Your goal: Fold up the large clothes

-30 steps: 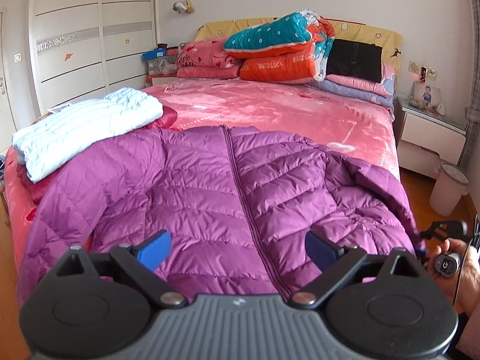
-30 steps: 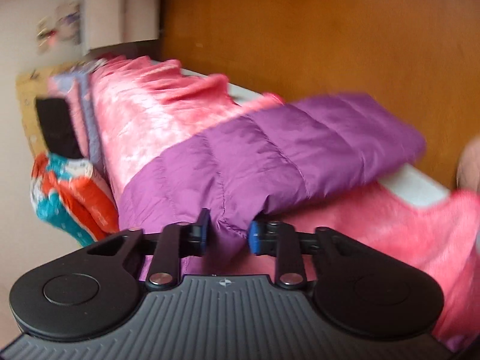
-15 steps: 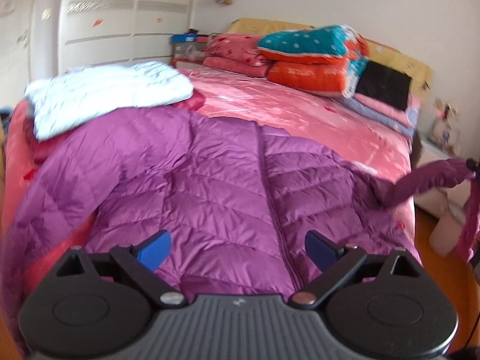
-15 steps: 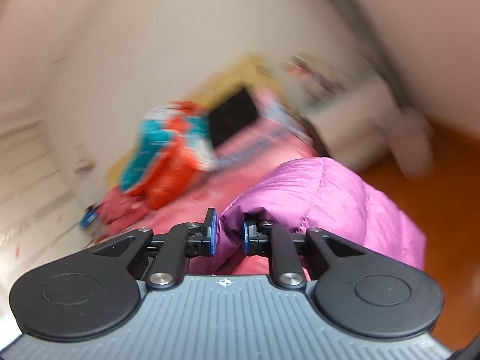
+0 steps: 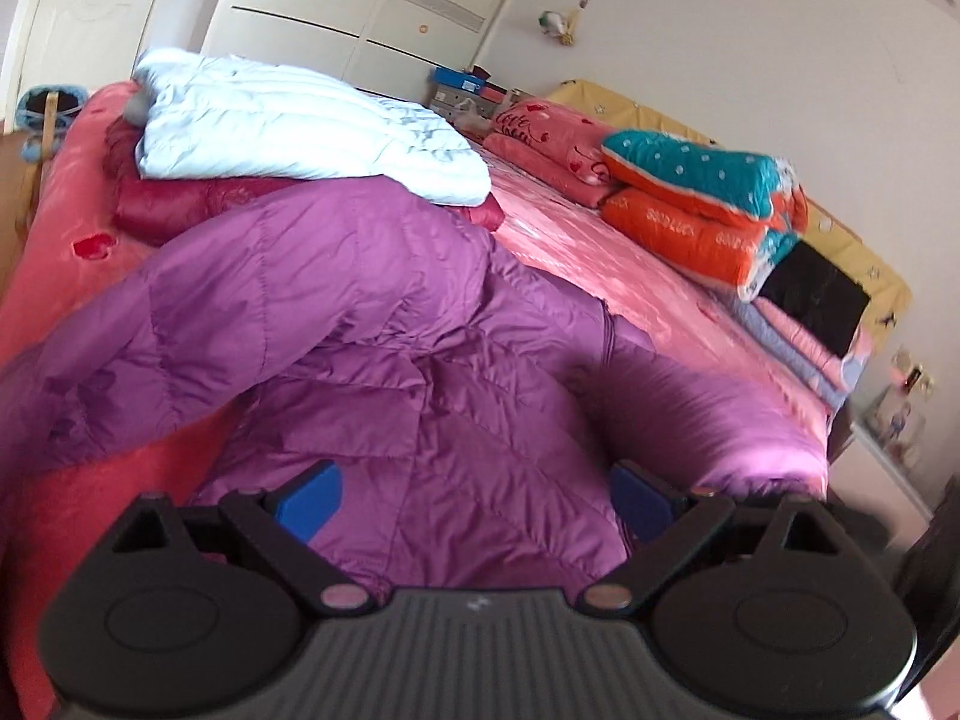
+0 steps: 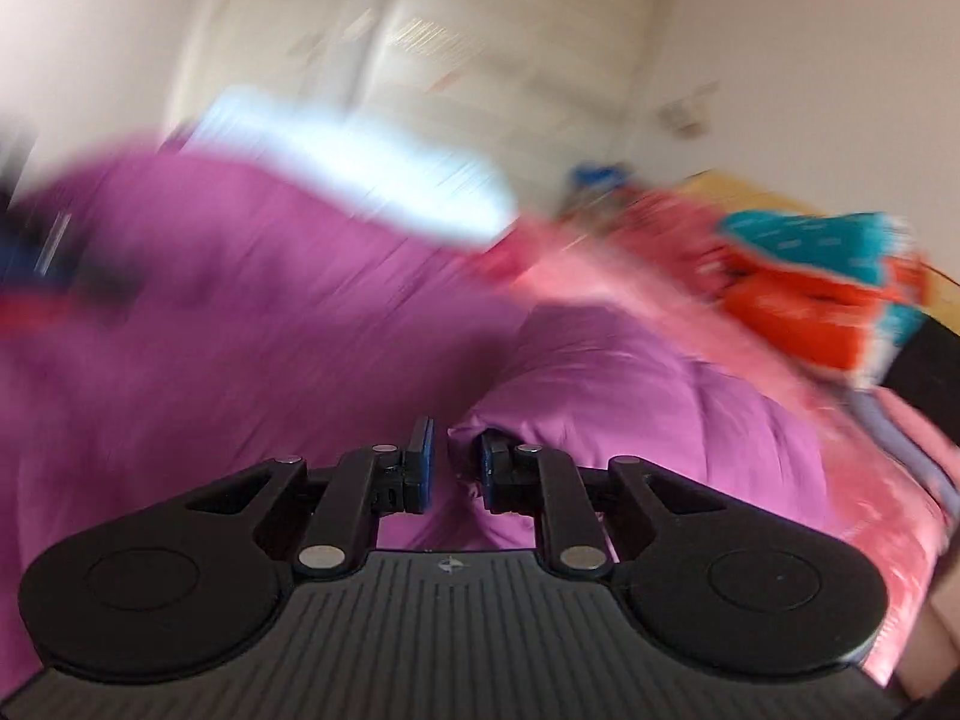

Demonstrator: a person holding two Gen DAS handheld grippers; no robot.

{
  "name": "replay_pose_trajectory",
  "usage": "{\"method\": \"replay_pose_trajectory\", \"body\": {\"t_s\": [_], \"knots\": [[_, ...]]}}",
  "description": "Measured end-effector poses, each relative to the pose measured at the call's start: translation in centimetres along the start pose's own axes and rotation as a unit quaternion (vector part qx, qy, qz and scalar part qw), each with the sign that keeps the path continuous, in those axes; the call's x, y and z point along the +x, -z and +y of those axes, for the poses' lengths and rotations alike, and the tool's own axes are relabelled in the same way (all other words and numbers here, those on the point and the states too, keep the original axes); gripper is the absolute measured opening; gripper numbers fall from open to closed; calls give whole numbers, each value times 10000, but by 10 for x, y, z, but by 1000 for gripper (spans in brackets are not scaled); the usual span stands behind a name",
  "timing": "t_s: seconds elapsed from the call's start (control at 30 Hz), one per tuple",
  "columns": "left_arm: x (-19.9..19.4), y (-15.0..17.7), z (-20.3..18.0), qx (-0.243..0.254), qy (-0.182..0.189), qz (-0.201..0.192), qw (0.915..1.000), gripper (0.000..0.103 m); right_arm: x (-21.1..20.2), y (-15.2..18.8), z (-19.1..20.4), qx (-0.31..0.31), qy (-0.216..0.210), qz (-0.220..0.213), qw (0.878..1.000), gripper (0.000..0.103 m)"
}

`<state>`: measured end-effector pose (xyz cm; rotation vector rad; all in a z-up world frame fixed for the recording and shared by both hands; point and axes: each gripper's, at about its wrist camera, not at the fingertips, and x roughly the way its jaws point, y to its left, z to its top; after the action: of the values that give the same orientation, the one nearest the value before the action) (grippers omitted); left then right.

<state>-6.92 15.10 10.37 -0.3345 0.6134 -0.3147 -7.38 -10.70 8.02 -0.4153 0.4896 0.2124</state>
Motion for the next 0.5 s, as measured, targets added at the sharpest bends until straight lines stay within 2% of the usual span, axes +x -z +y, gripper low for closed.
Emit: {"method": "replay_pose_trajectory", "body": {"t_s": [0.1, 0.17, 0.23, 0.3, 0.33, 0.43, 0.47, 0.5], "knots": [[7, -1, 7, -101, 147, -32, 9998, 96, 4, 6, 3, 27, -135, 154, 9998, 31], [13, -2, 8, -153, 250, -33, 9996, 96, 0, 4, -6, 366, -300, 128, 9988, 46], [19, -4, 9, -192, 345, -19, 9992, 96, -9, 5, -11, 630, -402, 97, 9972, 57], [25, -5, 6, -180, 482, 28, 9987, 96, -13, 2, -2, 698, -488, 130, 9963, 62], [28, -6, 3, -120, 567, 84, 9983, 96, -19, 2, -3, 690, -543, 138, 9960, 66], [35, -8, -14, 145, 746, 195, 9969, 96, -34, 4, -8, 704, -634, 107, 9954, 93], [35, -9, -21, 245, 836, 213, 9960, 96, -42, 6, -12, 742, -650, 103, 9951, 98], [36, -11, -27, 337, 935, 221, 9948, 96, -43, 10, -16, 777, -644, 115, 9948, 98]]}}
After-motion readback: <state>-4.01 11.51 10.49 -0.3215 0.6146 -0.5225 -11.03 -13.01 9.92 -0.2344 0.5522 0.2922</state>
